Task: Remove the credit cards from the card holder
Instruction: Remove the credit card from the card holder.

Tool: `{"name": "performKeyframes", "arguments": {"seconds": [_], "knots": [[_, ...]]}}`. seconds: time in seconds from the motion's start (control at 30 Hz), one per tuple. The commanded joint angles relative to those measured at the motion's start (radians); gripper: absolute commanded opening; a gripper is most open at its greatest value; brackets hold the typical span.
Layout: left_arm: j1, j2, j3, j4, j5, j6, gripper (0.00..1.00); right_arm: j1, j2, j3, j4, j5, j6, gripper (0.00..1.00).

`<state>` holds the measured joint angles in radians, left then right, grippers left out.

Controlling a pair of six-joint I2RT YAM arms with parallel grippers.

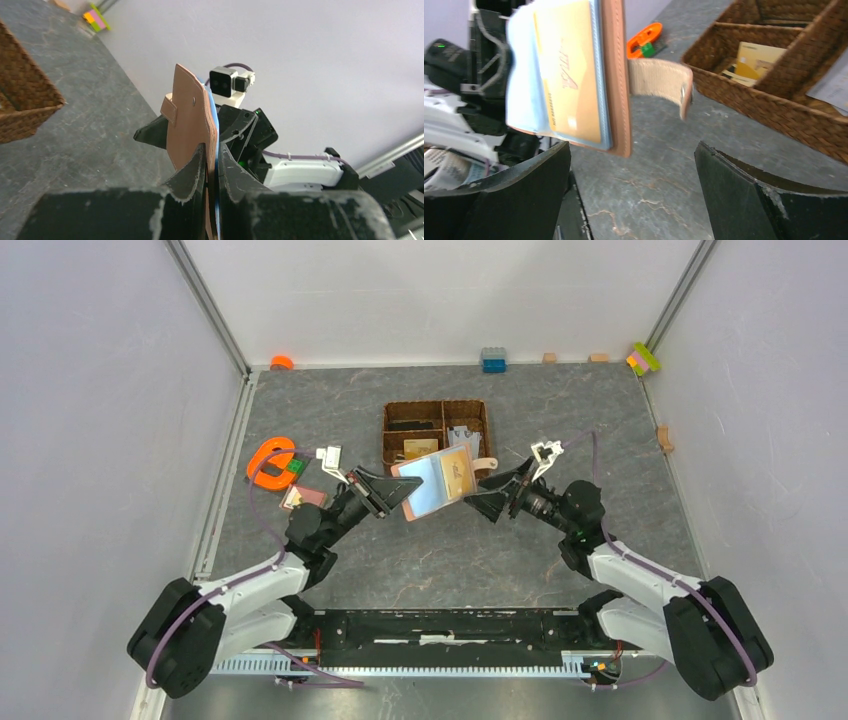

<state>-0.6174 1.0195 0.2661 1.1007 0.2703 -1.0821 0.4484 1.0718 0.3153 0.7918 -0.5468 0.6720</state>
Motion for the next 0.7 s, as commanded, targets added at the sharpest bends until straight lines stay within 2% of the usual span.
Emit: {"name": "performKeyframes", "arguments": {"seconds": [0.0, 0.17, 0.3, 0.43, 0.67], "knots": [[-0.002, 0.046, 0.032, 0.158, 0.095, -0.065, 0.02, -0.009, 0.005, -0.034, 0.303, -0.121, 0.125, 0.98], [-0.002, 0.098, 0.030, 0.236, 0.110, -0.101, 0.02, -0.008, -0.021, -0.057, 0.384, -0.134, 0.154, 0.97], [-0.003, 0.092, 0.028, 0.232, 0.107, -0.093, 0.02, -0.008, -0.023, -0.073, 0.478, -0.156, 0.191, 0.86], [-0.002, 0.075, 0.027, 0.198, 0.095, -0.076, 0.02, -0.009, -0.008, -0.073, 0.505, -0.164, 0.209, 0.63], [-0.004, 0.062, 0.030, 0.174, 0.095, -0.062, 0.02, -0.009, 0.024, -0.073, 0.560, -0.181, 0.237, 0.37]]}}
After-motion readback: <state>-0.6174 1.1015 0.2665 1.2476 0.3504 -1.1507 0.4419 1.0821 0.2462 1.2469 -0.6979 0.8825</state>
